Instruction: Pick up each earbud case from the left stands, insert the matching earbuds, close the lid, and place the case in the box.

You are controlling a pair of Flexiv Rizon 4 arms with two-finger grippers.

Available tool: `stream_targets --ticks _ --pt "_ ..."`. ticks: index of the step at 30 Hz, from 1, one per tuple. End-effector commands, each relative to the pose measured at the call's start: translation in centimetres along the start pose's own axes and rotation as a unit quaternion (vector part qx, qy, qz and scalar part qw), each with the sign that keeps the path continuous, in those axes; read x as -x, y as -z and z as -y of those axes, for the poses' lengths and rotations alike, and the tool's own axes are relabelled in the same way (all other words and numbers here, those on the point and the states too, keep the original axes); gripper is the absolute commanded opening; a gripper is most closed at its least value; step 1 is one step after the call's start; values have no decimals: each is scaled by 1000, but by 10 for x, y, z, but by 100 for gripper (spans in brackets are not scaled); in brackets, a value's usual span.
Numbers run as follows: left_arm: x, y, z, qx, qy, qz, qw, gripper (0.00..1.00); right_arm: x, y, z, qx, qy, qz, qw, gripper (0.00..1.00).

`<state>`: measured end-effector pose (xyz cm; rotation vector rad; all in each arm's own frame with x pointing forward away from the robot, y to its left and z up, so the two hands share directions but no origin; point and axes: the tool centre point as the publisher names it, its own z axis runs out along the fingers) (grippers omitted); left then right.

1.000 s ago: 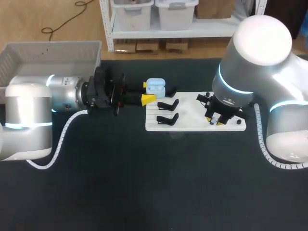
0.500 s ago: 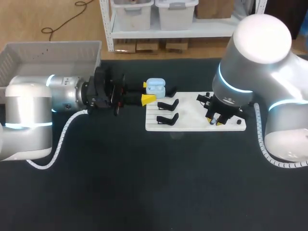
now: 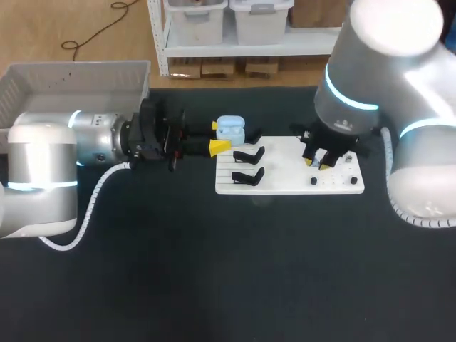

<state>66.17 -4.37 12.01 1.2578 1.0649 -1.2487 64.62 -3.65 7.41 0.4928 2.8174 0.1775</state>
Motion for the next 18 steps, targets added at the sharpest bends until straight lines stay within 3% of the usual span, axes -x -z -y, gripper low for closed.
stream_targets --ticks 1,10,18 --pt "0 0 1 2 -1 0 1000 0 11 47 -9 13 24 -39 999 0" --pt "0 0 1 2 -1 0 1000 0 20 109 -38 25 120 -86 989 0" --pt "0 0 1 2 -1 0 1000 0 8 123 -74 16 205 -103 973 0"
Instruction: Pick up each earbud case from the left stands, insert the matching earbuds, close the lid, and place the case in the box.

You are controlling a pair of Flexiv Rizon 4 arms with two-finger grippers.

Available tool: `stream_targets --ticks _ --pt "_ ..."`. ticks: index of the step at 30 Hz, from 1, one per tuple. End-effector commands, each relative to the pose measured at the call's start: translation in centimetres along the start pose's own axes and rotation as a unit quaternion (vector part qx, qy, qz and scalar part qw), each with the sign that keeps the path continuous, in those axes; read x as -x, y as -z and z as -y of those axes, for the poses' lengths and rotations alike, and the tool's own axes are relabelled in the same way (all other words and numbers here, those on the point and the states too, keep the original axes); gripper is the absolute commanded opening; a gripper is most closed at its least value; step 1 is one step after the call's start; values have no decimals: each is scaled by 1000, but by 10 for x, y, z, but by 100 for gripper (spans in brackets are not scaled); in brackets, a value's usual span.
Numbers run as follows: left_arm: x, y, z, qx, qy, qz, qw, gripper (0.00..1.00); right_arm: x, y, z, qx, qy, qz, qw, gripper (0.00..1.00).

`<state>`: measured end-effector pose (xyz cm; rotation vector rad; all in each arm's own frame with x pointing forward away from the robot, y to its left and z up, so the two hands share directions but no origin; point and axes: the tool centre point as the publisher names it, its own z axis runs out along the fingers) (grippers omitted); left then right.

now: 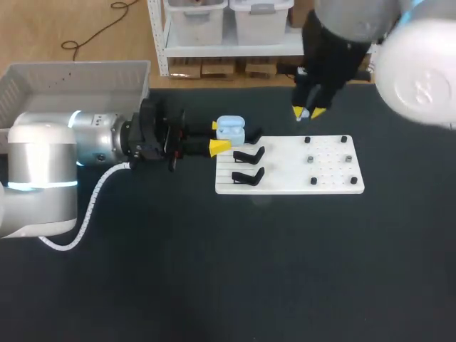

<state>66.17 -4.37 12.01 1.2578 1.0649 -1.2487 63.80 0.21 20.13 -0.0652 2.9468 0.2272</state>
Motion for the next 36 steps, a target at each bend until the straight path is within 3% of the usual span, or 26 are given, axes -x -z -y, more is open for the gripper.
stream_targets --ticks 1,20,36 --pt "0 0 1 2 -1 0 1000 0 3 0 -25 -8 30 -49 998 0" --pt "0 0 1 2 -1 0 1000 0 6 -15 -94 -17 177 -37 983 0" --pt "0 0 1 2 -1 0 1000 0 3 -33 -112 -21 214 -33 976 0"
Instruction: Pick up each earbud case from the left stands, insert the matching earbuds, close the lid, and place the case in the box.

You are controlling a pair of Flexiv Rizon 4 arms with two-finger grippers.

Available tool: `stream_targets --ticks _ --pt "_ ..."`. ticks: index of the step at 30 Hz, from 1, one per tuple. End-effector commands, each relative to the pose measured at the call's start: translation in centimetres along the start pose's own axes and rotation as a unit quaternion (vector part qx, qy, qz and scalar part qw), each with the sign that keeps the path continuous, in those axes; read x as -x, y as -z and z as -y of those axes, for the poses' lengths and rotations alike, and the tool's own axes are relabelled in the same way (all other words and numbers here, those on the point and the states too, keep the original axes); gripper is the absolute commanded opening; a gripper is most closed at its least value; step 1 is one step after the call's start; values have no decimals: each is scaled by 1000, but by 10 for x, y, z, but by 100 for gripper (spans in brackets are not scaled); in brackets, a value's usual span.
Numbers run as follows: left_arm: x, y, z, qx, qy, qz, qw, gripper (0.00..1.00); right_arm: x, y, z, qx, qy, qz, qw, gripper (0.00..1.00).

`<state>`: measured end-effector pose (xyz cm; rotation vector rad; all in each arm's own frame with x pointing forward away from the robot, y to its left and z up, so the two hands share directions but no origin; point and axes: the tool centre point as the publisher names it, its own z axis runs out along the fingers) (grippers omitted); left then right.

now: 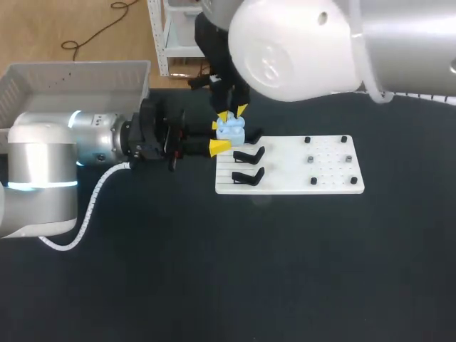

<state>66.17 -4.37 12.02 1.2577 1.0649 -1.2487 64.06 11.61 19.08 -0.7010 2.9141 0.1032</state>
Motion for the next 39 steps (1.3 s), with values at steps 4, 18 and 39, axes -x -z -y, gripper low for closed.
stream_targets --ticks 4,18,39 --pt "0 0 1 2 -1 0 1000 0 0 -8 -3 -3 5 6 1000 0" --pt "0 0 1 2 -1 0 1000 0 1 -19 -5 -19 14 9 1000 0" --pt "0 0 1 2 -1 0 1000 0 6 -29 2 -33 6 24 999 0"
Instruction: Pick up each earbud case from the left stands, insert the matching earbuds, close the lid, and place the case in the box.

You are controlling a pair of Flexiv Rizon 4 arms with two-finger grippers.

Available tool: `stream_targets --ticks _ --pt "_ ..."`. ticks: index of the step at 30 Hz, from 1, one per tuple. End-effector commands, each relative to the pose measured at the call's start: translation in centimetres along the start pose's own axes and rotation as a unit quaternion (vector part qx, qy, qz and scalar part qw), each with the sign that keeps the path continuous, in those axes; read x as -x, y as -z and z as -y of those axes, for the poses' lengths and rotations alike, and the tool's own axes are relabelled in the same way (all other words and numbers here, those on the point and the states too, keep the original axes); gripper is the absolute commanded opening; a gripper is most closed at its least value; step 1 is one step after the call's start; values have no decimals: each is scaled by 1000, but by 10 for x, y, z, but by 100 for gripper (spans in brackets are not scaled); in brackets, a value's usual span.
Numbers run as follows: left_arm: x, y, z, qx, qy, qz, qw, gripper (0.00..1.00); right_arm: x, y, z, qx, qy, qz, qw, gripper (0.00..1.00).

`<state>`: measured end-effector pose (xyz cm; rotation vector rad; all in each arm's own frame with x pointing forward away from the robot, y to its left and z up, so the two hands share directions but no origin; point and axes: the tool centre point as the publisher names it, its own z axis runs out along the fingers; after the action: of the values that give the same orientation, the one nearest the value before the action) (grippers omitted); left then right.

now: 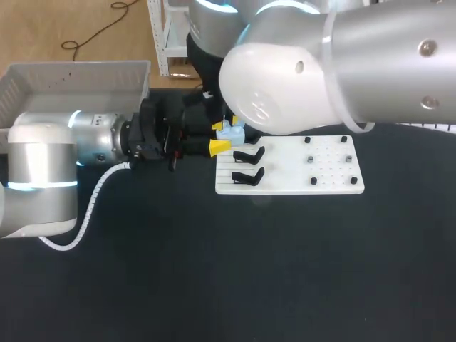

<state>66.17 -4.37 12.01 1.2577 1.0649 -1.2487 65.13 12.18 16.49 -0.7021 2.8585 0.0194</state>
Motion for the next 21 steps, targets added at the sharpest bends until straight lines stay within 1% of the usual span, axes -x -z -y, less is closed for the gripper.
stream_targets --ticks 1,21 --pt "0 0 1 2 -1 0 1000 0 -2 -1 1 1 -2 4 1000 0" --pt "0 0 1 2 -1 0 1000 0 2 -8 1 4 0 -1 1000 0"
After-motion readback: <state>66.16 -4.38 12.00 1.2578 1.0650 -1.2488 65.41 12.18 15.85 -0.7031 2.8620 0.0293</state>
